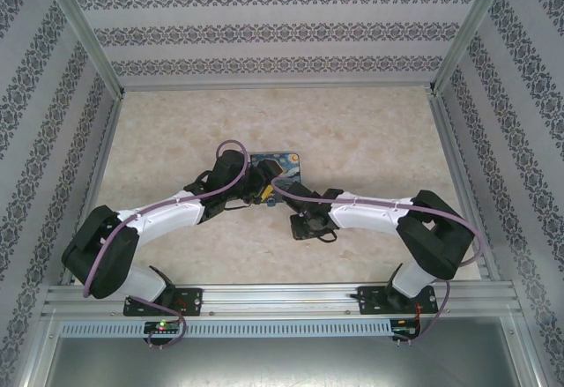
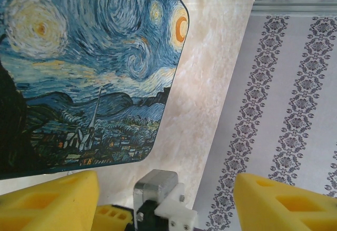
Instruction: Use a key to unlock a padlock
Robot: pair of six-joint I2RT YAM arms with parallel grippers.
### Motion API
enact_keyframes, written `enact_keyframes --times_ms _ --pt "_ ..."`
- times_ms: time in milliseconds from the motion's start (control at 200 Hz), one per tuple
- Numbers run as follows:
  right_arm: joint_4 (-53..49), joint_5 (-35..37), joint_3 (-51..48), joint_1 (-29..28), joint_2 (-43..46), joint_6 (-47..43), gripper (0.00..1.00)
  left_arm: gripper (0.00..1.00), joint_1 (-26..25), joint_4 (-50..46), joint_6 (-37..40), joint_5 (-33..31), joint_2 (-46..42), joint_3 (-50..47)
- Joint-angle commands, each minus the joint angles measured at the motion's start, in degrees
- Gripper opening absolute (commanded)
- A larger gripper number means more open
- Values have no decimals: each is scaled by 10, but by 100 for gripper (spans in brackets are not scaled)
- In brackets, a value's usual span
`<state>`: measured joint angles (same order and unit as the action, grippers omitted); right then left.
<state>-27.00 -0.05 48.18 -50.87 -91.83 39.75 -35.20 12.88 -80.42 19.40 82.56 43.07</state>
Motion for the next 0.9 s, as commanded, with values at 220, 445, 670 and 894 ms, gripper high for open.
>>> enact_keyframes --times_ms 220,445,670,894 --pt "-20 42 -2 -17 23 90 68 68 -6 23 -5 -6 1 -3" --pt "-22 68 -7 -36 10 162 67 69 10 17 -3 -20 -16 -24" --pt "-24 72 9 -63 -17 178 66 69 29 13 3 -16 -34 -38" --pt "-38 78 35 -79 -62 174 65 69 36 24 -1 -9 -36 -48"
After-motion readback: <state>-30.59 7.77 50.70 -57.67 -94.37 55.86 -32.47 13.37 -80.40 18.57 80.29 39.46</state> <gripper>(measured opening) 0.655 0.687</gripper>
